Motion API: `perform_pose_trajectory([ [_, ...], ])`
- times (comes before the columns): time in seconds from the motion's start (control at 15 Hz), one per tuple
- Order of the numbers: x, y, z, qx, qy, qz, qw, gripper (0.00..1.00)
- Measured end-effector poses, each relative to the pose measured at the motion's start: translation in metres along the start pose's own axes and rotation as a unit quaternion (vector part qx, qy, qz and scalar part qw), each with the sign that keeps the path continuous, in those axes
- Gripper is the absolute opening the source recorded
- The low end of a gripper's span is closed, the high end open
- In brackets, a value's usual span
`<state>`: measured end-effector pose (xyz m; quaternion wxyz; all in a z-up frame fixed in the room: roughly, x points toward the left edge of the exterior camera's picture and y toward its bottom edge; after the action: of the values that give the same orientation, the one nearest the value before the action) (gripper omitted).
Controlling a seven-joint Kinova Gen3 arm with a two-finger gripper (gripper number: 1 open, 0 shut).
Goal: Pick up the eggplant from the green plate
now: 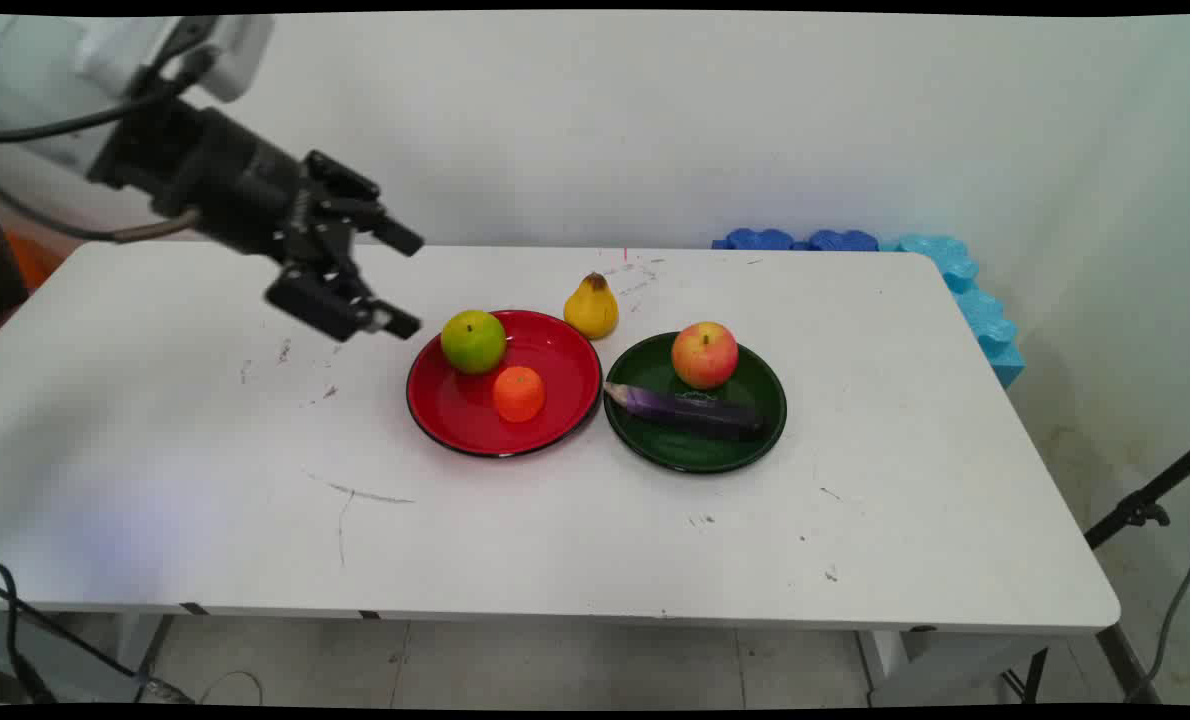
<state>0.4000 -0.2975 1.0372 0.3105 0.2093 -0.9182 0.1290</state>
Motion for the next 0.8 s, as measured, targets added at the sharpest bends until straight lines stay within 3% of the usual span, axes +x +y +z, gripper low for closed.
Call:
perform_pose_trajectory([
  [0.47, 0.066, -0.009, 0.082, 0.011, -0.034, 0.025, 0.9991, 1.00],
  [0.8, 0.082, -0.024, 0.163, 0.008, -0.075, 0.053, 0.9957, 1.00],
])
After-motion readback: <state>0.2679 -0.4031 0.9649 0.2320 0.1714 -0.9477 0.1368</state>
